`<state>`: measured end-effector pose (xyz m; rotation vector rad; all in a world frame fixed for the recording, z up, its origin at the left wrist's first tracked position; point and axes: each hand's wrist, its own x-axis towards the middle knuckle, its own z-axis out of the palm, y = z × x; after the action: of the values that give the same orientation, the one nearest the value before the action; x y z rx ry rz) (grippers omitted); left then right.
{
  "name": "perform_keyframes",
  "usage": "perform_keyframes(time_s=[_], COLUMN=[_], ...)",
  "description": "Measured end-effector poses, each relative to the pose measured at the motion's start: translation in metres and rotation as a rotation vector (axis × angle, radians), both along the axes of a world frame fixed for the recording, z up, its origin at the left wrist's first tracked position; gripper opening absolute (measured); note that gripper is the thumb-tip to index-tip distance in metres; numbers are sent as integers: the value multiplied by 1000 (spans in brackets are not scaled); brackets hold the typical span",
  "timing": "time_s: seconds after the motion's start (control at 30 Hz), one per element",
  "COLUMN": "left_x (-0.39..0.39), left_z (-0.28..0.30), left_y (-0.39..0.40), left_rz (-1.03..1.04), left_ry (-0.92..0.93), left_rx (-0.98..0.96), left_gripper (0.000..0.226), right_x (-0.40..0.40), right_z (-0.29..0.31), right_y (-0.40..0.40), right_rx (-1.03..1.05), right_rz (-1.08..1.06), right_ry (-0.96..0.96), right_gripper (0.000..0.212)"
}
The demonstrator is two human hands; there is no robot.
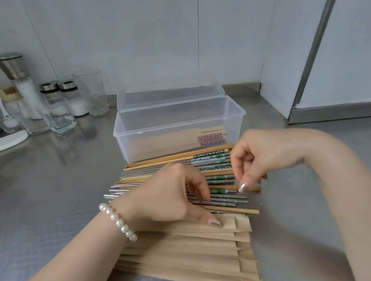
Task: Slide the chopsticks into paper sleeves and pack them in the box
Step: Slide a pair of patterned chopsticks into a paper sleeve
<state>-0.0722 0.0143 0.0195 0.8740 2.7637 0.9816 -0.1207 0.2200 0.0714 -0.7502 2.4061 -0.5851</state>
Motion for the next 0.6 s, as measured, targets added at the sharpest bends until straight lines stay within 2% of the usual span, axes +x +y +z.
perform_keyframes(time_s=[0.13, 0.33, 0.47, 0.6], left_x=[2, 7, 7, 6], left_z=[4, 5, 3, 1], left_y=[1, 9, 13, 11], left_rz=[10, -16, -27, -8], left_ry=[-12, -19, -37, -63], left_rx=[-14, -119, -156, -93], left_gripper=[42, 47, 39, 28], right_x=[13, 20, 16, 14], right_z=[3, -8, -11, -10], right_y=[-8, -24, -24, -21], right_rx=[154, 281, 286, 203], right_rz=[103, 146, 153, 141], right_ry=[-95, -94, -87, -113], right_gripper=[19, 19, 19, 19])
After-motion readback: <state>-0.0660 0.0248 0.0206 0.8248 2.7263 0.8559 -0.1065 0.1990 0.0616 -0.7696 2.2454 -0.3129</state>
